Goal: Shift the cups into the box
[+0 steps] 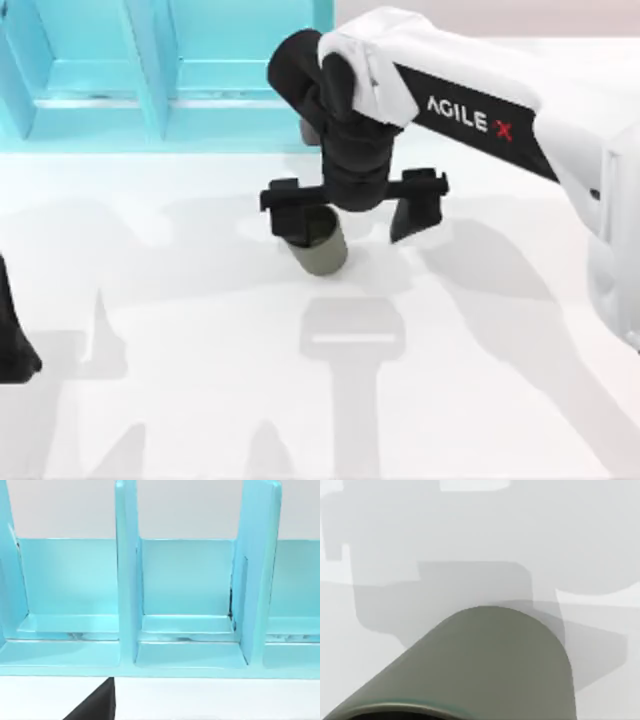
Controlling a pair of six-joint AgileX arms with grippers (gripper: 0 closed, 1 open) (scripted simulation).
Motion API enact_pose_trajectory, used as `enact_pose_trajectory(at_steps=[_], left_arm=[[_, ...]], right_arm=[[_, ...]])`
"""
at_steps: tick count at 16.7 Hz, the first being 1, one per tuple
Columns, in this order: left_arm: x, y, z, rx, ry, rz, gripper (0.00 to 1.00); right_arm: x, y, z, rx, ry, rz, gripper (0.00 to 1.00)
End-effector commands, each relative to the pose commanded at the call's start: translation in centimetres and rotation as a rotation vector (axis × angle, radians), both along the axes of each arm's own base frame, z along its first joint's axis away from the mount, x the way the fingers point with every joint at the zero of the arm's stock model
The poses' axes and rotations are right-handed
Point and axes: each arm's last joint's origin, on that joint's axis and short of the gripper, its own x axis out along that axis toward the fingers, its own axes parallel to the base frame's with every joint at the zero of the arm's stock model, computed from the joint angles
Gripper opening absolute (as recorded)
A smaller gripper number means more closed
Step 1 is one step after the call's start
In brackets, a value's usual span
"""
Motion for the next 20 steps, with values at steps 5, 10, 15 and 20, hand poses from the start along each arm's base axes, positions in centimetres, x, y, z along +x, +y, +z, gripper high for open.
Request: enact_pose_trajectory(at_steps=[5, 10, 15, 20], left_arm=[[0.0, 0.0, 0.0, 0.0, 0.0, 0.0, 1.0], [0.0, 0.0, 0.0, 0.0, 0.0, 0.0, 1.0], [0.0, 0.0, 0.0, 0.0, 0.0, 0.0, 1.0], [0.0, 0.0, 0.0, 0.0, 0.0, 0.0, 1.0]], right_arm=[[0.0, 0.0, 0.0, 0.0, 0.0, 0.0, 0.4], [0.0, 0.0, 0.0, 0.0, 0.0, 0.0, 0.02], [0.0, 0.0, 0.0, 0.0, 0.0, 0.0, 0.0], [-0.06, -0.05, 0.07, -0.001, 0.002, 0.002, 0.0]])
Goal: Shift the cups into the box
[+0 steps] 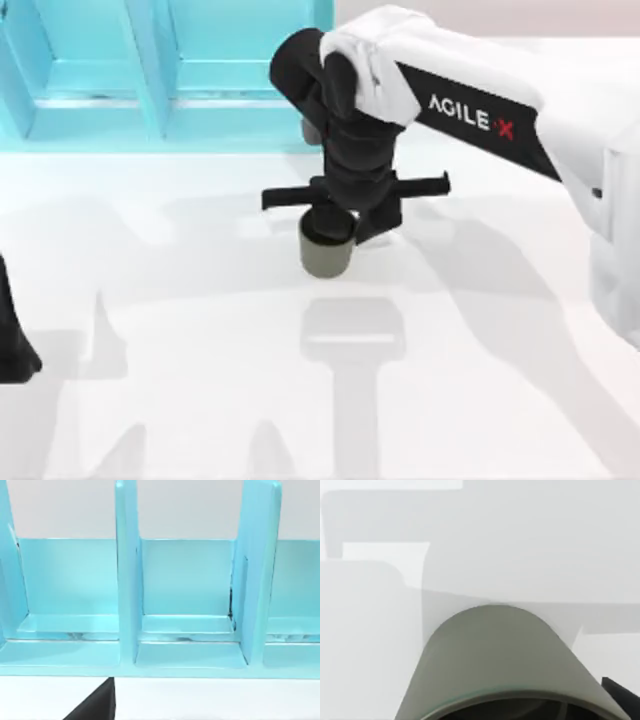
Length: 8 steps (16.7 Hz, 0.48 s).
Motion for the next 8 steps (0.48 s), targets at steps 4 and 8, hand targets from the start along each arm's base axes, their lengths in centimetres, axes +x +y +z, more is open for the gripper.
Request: enact_pose_trajectory(at_steps=[4, 8], left_arm=[[0.0, 0.0, 0.0, 0.0, 0.0, 0.0, 1.0], [0.0, 0.0, 0.0, 0.0, 0.0, 0.0, 1.0]], right_arm=[[0.4, -3.8, 3.8, -0.004, 0.008, 0.001, 0.0], [0.0, -9.0, 9.2, 0.001, -0.001, 0.0, 0.0]])
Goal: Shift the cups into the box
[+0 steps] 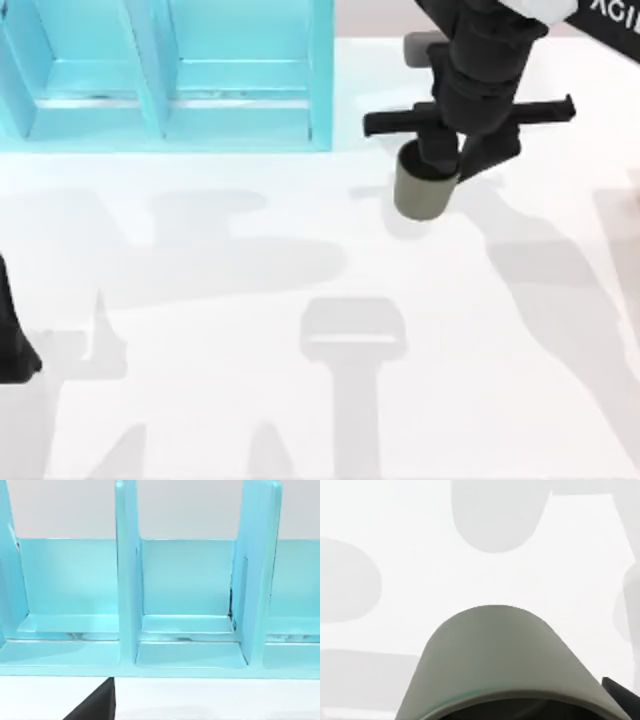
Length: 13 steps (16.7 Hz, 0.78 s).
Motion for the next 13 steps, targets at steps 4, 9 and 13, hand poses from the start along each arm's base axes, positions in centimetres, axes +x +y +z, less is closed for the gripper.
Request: enact_pose_trajectory(at_steps=[4, 9, 13], left_arm=[[0.0, 0.0, 0.0, 0.0, 0.0, 0.0, 1.0], [0.0, 0.0, 0.0, 0.0, 0.0, 0.0, 1.0], [0.0, 0.0, 0.0, 0.0, 0.0, 0.0, 1.0]], right_arm=[[-0.1, -0.9, 0.8, 0.0, -0.001, 0.0, 0.0], [0.6, -3.3, 1.1, -0.004, -0.003, -0.002, 0.0], [1.8, -12.1, 2.4, -0.008, -0.008, -0.029, 0.0]])
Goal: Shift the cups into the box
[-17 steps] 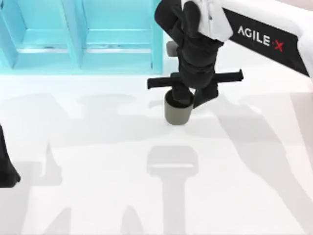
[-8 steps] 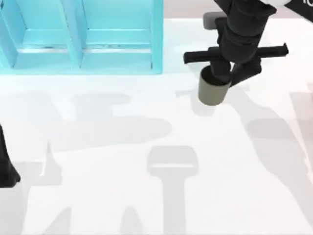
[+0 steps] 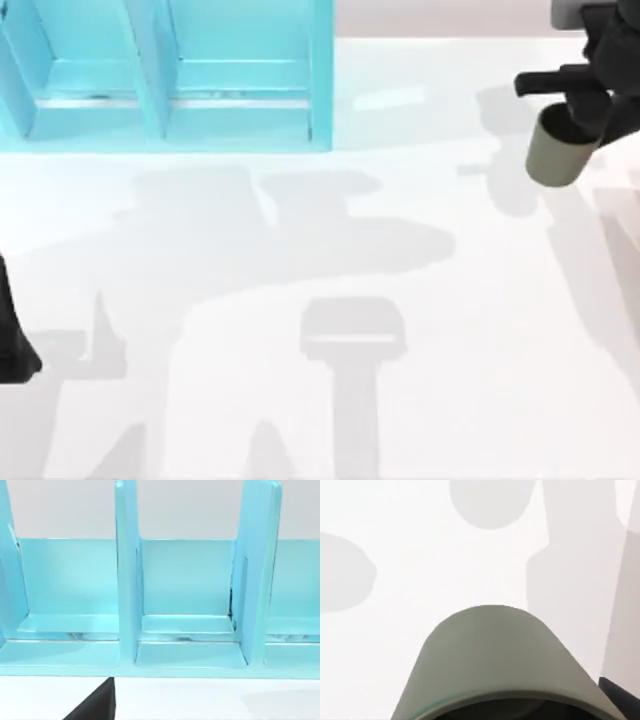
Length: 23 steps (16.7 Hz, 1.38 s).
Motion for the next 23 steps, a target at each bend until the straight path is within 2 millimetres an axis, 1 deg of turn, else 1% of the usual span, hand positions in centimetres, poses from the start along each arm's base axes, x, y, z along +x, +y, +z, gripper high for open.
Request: enact_pose_trajectory(at_steps=[2, 4, 6, 8, 10, 12, 14, 19, 21, 23], left_arm=[[0.0, 0.0, 0.0, 0.0, 0.0, 0.0, 1.0], [0.0, 0.0, 0.0, 0.0, 0.0, 0.0, 1.0], [0.0, 0.0, 0.0, 0.0, 0.0, 0.0, 1.0], [0.0, 0.0, 0.0, 0.0, 0.0, 0.0, 1.0], [0.0, 0.0, 0.0, 0.0, 0.0, 0.0, 1.0], [0.0, 0.0, 0.0, 0.0, 0.0, 0.0, 1.0], [0.0, 0.0, 0.0, 0.0, 0.0, 0.0, 1.0], [0.0, 0.0, 0.0, 0.0, 0.0, 0.0, 1.0], [0.0, 0.0, 0.0, 0.0, 0.0, 0.0, 1.0], [0.0, 0.0, 0.0, 0.0, 0.0, 0.0, 1.0]], right_arm=[[-0.3, -5.4, 0.7, -0.005, -0.002, -0.011, 0.0], [-1.5, -11.0, 1.3, -0.011, -0.001, -0.023, 0.0], [-3.5, -16.0, 1.8, -0.017, 0.002, -0.033, 0.0], [-5.9, -20.6, 2.3, -0.024, 0.004, -0.047, 0.0], [-8.3, -23.8, 2.5, -0.03, 0.007, -0.053, 0.0], [-10.1, -25.6, 2.7, -0.034, 0.011, -0.057, 0.0], [-10.8, -26.2, 2.6, -0.035, 0.016, -0.06, 0.0], [-10.6, -26.1, 2.5, -0.036, 0.018, -0.058, 0.0], [-10.5, -26.1, 1.6, -0.036, 0.021, -0.057, 0.0], [-10.4, -26.0, 0.0, -0.036, 0.024, -0.058, 0.0]])
